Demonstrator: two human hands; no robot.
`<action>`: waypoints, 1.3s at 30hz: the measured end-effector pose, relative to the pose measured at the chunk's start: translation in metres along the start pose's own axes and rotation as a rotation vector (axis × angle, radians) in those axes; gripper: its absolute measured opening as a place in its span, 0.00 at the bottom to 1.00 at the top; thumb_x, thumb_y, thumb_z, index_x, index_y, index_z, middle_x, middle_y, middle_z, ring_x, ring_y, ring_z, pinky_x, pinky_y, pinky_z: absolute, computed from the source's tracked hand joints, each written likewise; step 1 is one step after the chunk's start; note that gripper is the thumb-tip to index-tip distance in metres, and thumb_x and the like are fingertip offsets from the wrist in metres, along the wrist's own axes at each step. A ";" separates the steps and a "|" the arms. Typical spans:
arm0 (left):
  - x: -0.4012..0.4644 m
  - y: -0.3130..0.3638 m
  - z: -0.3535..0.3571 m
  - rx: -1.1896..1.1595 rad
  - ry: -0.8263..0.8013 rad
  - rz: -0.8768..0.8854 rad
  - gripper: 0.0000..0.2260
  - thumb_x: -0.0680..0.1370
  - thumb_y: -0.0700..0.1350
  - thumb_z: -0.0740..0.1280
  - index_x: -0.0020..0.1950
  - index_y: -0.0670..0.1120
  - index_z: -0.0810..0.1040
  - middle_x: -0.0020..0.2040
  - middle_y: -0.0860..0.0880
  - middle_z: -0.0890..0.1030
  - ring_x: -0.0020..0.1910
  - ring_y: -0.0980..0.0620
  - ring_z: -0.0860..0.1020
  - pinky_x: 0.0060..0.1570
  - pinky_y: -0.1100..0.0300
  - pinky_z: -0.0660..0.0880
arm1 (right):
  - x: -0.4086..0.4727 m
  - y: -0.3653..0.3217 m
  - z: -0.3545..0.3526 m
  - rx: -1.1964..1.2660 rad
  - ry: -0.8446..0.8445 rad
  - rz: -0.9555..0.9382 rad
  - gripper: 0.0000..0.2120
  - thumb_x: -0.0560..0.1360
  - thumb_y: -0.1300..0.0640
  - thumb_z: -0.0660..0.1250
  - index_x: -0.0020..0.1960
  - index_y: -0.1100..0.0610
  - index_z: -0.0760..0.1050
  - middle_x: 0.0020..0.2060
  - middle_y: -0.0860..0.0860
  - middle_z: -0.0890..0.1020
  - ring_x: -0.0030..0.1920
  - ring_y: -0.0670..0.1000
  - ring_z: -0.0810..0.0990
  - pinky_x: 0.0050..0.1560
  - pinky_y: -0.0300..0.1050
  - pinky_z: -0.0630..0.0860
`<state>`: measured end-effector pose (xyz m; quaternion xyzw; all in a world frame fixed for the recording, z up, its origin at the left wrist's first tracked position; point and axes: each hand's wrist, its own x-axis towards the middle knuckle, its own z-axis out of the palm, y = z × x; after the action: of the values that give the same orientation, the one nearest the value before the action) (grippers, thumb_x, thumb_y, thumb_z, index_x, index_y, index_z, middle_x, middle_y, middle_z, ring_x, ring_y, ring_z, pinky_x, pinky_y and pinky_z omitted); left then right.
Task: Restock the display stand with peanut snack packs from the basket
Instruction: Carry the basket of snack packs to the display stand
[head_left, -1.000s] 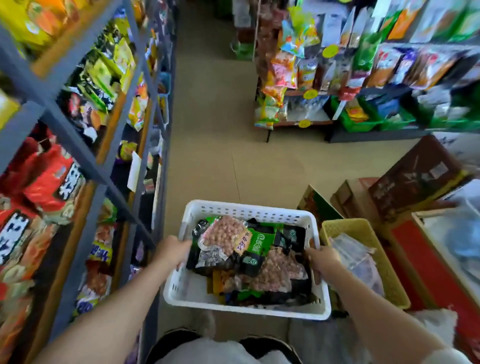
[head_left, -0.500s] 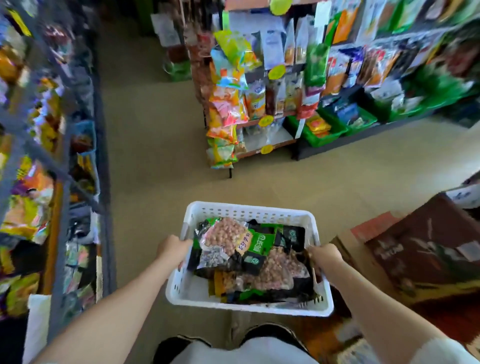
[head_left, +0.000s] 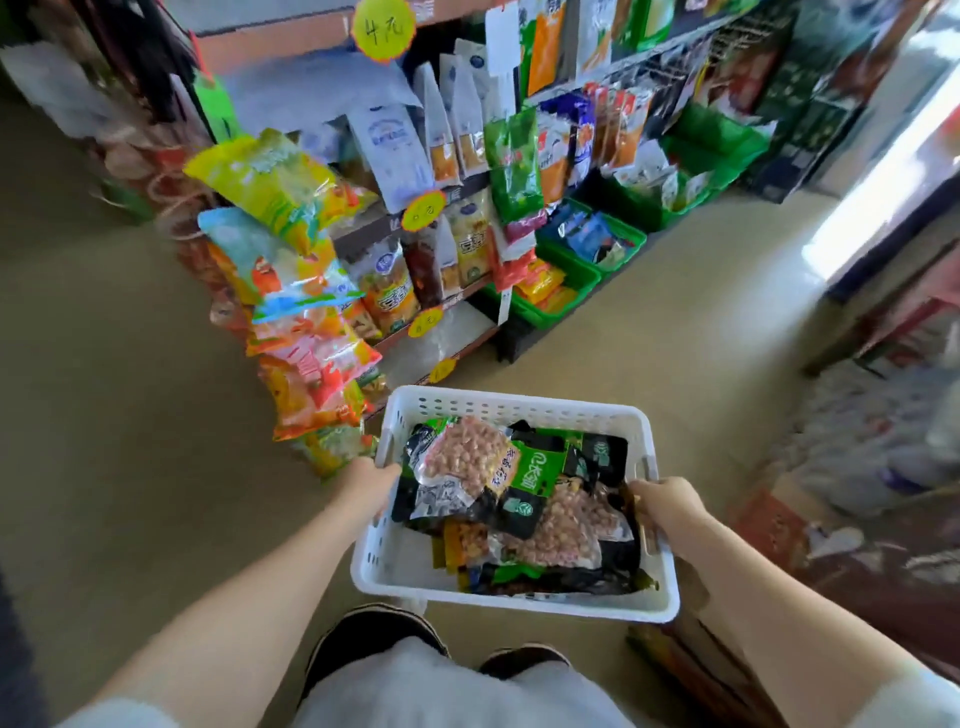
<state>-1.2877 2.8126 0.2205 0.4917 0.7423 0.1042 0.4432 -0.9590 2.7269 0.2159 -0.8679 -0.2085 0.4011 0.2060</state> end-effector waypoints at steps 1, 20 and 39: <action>0.024 0.020 -0.004 0.027 -0.024 0.016 0.12 0.78 0.44 0.60 0.37 0.39 0.70 0.22 0.46 0.68 0.19 0.49 0.68 0.25 0.60 0.67 | 0.010 -0.014 0.000 0.021 0.024 0.036 0.11 0.73 0.55 0.66 0.38 0.62 0.74 0.28 0.57 0.74 0.26 0.53 0.70 0.31 0.42 0.66; 0.291 0.417 0.136 0.345 -0.209 0.249 0.14 0.78 0.48 0.60 0.38 0.40 0.71 0.28 0.42 0.75 0.23 0.46 0.72 0.28 0.60 0.69 | 0.300 -0.184 -0.155 0.277 0.238 0.262 0.14 0.76 0.52 0.64 0.42 0.63 0.73 0.29 0.55 0.74 0.32 0.55 0.73 0.38 0.47 0.71; 0.555 0.485 0.472 0.525 -0.346 0.025 0.09 0.75 0.45 0.61 0.40 0.40 0.72 0.37 0.38 0.78 0.31 0.44 0.75 0.31 0.57 0.68 | 0.683 -0.099 -0.139 0.117 0.221 0.522 0.08 0.78 0.55 0.58 0.44 0.59 0.70 0.37 0.57 0.76 0.35 0.56 0.74 0.30 0.45 0.66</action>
<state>-0.6883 3.3764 -0.0774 0.6090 0.6513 -0.1707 0.4193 -0.4657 3.1430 -0.0663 -0.9173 0.0689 0.3549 0.1669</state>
